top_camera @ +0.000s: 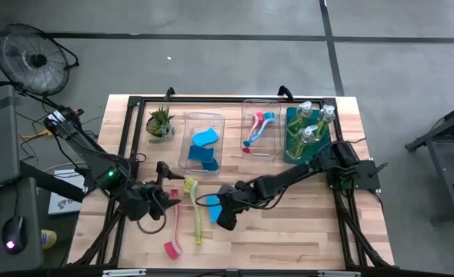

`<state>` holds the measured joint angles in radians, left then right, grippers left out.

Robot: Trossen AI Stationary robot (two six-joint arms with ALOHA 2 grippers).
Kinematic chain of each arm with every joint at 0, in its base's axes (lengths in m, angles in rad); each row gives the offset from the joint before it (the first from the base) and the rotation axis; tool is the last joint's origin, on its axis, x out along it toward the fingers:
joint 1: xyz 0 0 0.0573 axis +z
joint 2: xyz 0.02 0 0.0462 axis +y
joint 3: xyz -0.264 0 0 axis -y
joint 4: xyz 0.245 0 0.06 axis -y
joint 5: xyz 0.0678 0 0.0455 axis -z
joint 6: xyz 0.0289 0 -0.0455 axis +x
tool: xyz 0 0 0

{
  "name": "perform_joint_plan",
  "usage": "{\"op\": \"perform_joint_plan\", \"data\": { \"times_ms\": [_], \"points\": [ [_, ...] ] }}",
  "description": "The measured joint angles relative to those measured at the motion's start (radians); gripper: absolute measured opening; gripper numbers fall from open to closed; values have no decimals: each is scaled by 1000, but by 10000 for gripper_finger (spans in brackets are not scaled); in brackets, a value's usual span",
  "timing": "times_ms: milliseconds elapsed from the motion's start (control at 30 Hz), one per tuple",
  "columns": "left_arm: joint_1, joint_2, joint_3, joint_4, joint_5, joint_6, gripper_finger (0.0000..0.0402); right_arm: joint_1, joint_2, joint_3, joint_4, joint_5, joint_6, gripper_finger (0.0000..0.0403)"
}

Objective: Pick & Place Kitchen Sink Supplies
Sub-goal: Put the blue dishwashing sponge into the left transparent bin

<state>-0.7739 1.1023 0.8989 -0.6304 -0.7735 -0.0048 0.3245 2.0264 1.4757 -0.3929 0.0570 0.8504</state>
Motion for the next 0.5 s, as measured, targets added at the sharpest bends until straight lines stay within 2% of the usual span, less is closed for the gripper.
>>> {"op": "perform_joint_plan", "data": {
  "times_ms": [200,500],
  "points": [
    [-70,0,0,0,-69,-6,390,-23,24,0,15,28,44,236],
    [-78,1,0,-7,-90,-7,390,-7,32,-1,18,175,134,237]
  ]
}}
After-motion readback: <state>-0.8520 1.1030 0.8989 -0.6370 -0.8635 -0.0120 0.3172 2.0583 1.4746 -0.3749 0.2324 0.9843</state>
